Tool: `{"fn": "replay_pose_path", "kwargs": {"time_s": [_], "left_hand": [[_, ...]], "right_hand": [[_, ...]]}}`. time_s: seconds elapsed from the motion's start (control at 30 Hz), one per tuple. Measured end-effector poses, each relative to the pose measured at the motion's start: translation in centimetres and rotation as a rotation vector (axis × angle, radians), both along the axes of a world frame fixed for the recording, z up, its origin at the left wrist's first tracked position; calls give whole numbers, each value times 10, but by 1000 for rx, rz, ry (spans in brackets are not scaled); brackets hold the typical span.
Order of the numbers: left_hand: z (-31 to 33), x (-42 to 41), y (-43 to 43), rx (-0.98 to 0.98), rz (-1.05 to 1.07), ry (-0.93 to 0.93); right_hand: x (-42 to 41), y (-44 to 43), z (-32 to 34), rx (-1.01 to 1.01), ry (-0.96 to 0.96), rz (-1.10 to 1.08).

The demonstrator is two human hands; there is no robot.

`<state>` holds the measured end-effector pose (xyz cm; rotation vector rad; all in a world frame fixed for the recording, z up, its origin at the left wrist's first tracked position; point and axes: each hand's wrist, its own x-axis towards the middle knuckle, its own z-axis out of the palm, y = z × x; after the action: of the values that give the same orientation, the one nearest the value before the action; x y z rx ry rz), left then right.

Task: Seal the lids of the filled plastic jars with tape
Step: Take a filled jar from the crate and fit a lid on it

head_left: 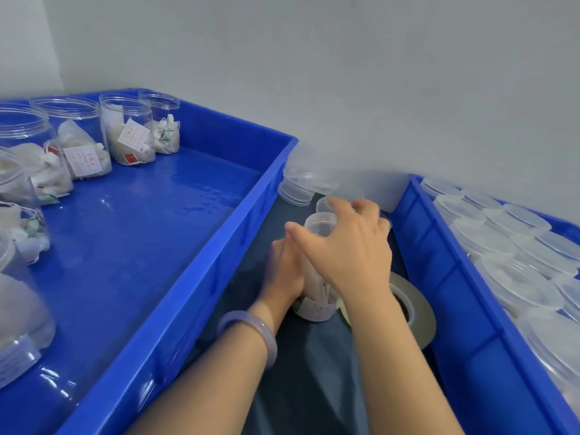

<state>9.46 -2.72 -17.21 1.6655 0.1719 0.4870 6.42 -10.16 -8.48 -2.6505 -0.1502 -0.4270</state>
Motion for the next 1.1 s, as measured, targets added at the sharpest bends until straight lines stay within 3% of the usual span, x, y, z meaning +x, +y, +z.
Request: {"fn": "replay_pose_path", "kwargs": {"time_s": [0.1,0.17,0.27,0.4,0.6,0.77,0.9,0.97,1.1], "left_hand": [[7,-3,0,-233,-95,-50],[4,-3,2,-276,-146,-117],[1,0,8,-302,-244,-132],[0,1,4,-346,-267,-114],[1,-4,4,-293,-222,-97],[6,-10,-1,-150,-45,-123],[10,-8,2,-172,-114,-46],[11,-9,4,-199,-126,-60],[10,-9,8,-241,-175,-61]], "right_hand": [[-5,-3,-2,10,15,-29],[-3,-13,4,1,10,142],[3,-32,24,37,186,458],[4,-39,24,113,198,594],[5,-37,21,63,227,552],[-5,-14,12,-9,47,226],[-6,-4,13,-199,116,0],[-2,-8,15,-219,133,42],[2,-31,32,-80,287,440]]}}
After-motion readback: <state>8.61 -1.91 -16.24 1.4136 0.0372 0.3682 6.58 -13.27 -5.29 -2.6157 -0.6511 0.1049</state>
